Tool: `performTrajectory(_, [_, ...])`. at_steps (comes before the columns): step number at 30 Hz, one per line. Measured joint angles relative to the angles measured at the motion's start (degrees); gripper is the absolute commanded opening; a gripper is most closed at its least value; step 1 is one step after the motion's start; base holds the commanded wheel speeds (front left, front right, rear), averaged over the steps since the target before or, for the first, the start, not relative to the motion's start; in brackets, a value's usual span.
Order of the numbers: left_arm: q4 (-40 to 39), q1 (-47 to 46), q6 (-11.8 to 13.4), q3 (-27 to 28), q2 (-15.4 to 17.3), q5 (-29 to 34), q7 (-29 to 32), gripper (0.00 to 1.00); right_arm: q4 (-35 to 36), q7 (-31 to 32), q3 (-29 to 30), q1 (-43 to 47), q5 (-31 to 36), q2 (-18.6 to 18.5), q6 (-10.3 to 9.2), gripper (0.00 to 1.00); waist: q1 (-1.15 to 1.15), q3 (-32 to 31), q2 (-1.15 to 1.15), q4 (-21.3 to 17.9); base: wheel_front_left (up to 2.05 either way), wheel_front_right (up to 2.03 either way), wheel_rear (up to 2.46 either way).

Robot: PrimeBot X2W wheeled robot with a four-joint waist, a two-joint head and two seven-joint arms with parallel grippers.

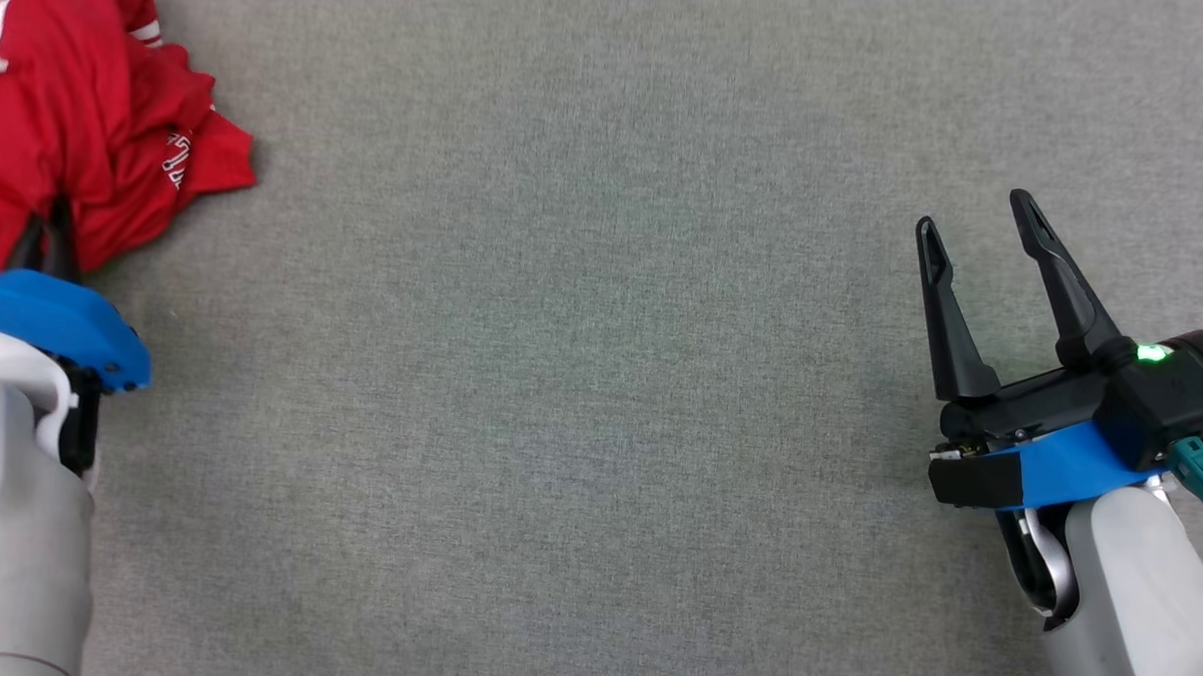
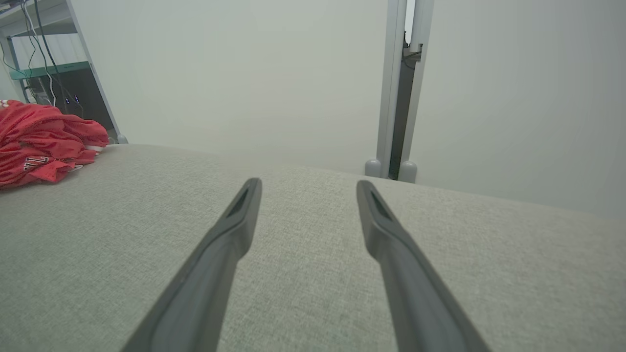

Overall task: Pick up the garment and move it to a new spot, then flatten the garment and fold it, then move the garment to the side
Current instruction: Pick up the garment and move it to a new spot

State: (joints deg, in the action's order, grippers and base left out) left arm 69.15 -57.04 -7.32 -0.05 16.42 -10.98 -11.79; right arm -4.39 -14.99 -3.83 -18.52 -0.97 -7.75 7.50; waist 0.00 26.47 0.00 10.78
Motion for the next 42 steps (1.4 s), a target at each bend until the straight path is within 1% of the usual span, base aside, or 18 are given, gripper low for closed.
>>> performTrajectory(9, [-6.5,-3.4,-0.1,-2.5,2.1,1.7,-2.9,0.00,-1.4,0.0,0.1,1.1,-0.9,2.0,0.00,1.00,-0.01,-5.8,0.00,-0.8,0.00,0.00,0.00])
performTrajectory(14, [-13.1,-5.1,-0.1,-4.5,1.7,3.1,-3.0,0.00,-1.9,0.0,0.2,2.2,-1.5,3.1,0.00,1.00,-0.01,-9.0,0.00,-2.1,0.00,0.00,0.00])
performTrajectory(19, [-21.1,-6.6,-0.1,-6.9,0.6,3.6,-3.2,0.00,-2.3,0.0,0.2,3.0,-2.2,4.0,0.00,1.00,-0.01,-11.2,0.00,-4.4,0.00,0.00,0.00])
performTrajectory(22, [-26.0,-6.9,-0.2,-8.7,-0.3,3.5,-2.9,0.00,-2.4,0.0,0.3,3.4,-2.7,4.4,0.00,1.00,-0.01,-12.1,0.00,-6.4,0.00,0.00,0.00])
performTrajectory(26, [-32.8,-7.2,-0.2,-11.6,-1.6,2.8,-0.9,0.00,-2.5,0.0,0.2,3.8,-3.2,4.6,0.00,1.00,-0.01,-13.1,0.00,-9.5,0.00,0.00,0.00])
performTrajectory(32, [-41.4,-7.1,-0.2,-15.8,-3.3,1.5,2.9,0.00,-2.5,-0.1,-0.4,3.8,-5.6,4.7,0.00,1.00,-0.01,-13.7,0.00,-15.6,0.00,0.00,0.00])
performTrajectory(36, [-43.8,-5.8,-0.2,-19.0,-5.1,0.4,4.7,0.00,-2.4,-0.1,-0.8,3.7,-7.4,4.7,0.00,1.00,-0.01,-13.6,0.00,-19.9,0.00,0.00,0.00])
performTrajectory(42, [-43.7,-2.2,-0.2,-23.7,-8.3,-1.0,5.0,0.00,-2.3,-0.1,-0.9,3.7,-8.7,4.8,0.00,1.00,-0.01,-12.8,0.00,-25.5,0.00,0.00,0.00])
